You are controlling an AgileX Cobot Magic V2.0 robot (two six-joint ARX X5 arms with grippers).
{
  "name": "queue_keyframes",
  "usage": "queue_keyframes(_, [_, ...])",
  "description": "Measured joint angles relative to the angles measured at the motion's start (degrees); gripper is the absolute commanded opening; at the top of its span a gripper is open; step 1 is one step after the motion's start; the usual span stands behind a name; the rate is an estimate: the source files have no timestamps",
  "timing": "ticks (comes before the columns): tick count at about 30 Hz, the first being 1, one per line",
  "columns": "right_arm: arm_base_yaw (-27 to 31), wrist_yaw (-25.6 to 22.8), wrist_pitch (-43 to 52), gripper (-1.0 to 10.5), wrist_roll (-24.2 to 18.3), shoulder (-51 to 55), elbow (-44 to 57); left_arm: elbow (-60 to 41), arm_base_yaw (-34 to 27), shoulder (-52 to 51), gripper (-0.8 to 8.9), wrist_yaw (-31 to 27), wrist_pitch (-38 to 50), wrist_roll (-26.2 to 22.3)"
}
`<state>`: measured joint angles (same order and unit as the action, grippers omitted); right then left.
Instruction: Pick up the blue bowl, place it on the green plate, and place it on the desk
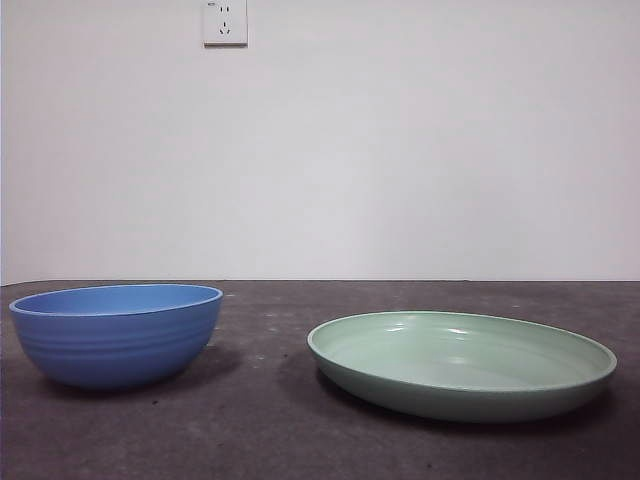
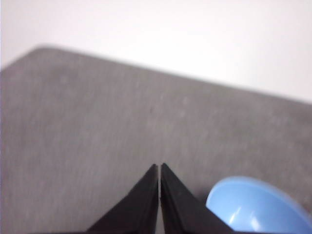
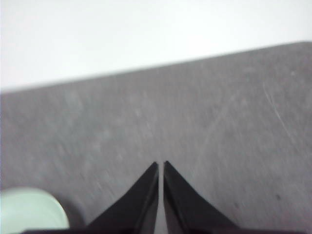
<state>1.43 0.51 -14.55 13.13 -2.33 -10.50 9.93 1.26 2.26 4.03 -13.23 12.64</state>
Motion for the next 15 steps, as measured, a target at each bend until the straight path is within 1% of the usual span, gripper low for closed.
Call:
queue_keyframes(2, [-0.42, 1.14, -0.11, 0.1, 2.01, -2.14, -2.64, 2.6, 0.0, 1.86, 0.09, 0.0, 0.22, 0.26])
queue_keyframes(6, [-1.53, 4.98, -4.57, 0.1, 3.69, -8.83, -9.03, 7.96, 0.31, 7.3, 0.09, 0.37, -2.91, 0.72])
queue_keyframes(11, [-2.64, 7.61, -9.84, 0.1, 3.89, -17.35, -17.9, 16.79, 0.68, 14.64, 0.09, 0.92, -6.91, 0.94])
queue_keyframes(13, [-2.86, 9.42, -10.99, 0.1, 3.85, -20.52, -20.92, 20.33, 0.68, 17.57, 0.09, 2.58, -7.45, 1.01])
queue_keyframes(15, [-2.93, 12.31, -11.54, 0.1, 3.67, -23.78, -23.76, 23.85, 0.68, 20.7, 0.09, 5.29, -7.74, 1.01])
